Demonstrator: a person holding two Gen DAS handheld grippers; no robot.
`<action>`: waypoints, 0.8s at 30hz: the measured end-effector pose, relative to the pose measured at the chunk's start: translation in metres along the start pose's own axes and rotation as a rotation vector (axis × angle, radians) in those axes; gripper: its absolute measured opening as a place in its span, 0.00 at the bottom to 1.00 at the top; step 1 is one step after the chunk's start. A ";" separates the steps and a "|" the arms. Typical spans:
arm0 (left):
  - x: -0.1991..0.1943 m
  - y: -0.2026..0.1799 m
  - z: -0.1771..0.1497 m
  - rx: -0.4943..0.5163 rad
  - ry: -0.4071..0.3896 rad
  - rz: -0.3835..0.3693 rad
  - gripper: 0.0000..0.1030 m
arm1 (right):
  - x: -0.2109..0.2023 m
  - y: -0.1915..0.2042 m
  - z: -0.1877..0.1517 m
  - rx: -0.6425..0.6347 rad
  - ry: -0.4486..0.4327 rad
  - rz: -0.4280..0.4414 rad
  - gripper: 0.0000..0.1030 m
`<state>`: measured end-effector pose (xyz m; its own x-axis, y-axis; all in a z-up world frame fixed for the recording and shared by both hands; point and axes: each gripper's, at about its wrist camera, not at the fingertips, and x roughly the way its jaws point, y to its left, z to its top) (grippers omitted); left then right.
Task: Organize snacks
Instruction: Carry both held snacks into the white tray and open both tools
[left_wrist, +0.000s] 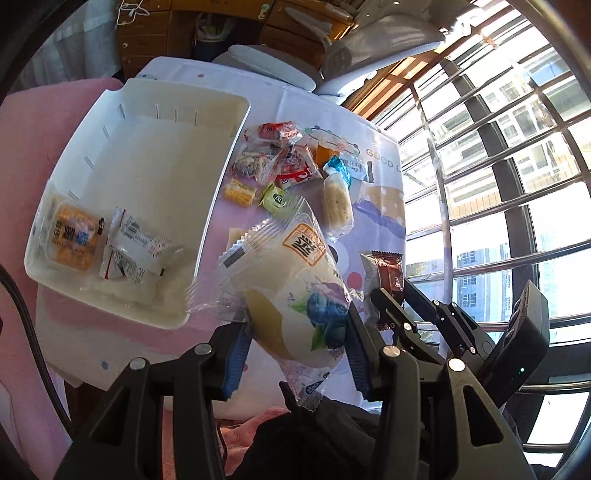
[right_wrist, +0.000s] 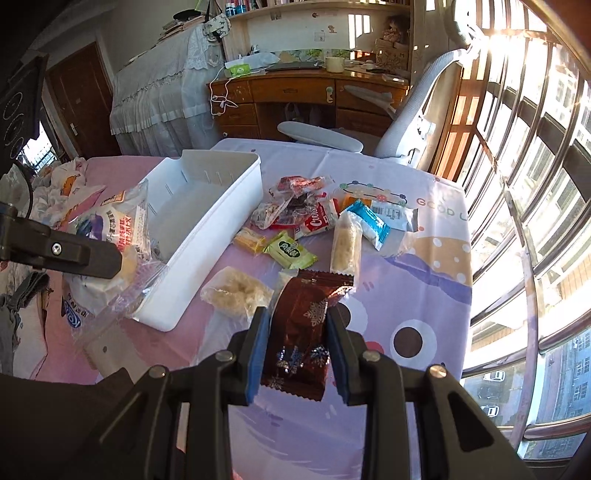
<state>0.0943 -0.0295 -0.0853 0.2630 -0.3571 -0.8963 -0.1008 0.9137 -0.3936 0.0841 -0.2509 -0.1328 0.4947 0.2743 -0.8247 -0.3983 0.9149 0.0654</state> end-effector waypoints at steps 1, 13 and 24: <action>-0.005 0.000 0.003 0.025 -0.009 0.001 0.44 | -0.003 0.002 0.003 0.013 -0.006 0.001 0.31; -0.054 0.010 0.038 0.335 -0.155 -0.031 0.45 | -0.018 0.052 0.040 0.136 -0.082 0.000 0.31; -0.059 0.071 0.063 0.472 -0.180 -0.026 0.45 | -0.003 0.111 0.066 0.229 -0.137 0.010 0.31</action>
<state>0.1317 0.0690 -0.0474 0.4255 -0.3796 -0.8215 0.3422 0.9079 -0.2422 0.0895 -0.1301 -0.0858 0.5975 0.3069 -0.7408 -0.2264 0.9508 0.2114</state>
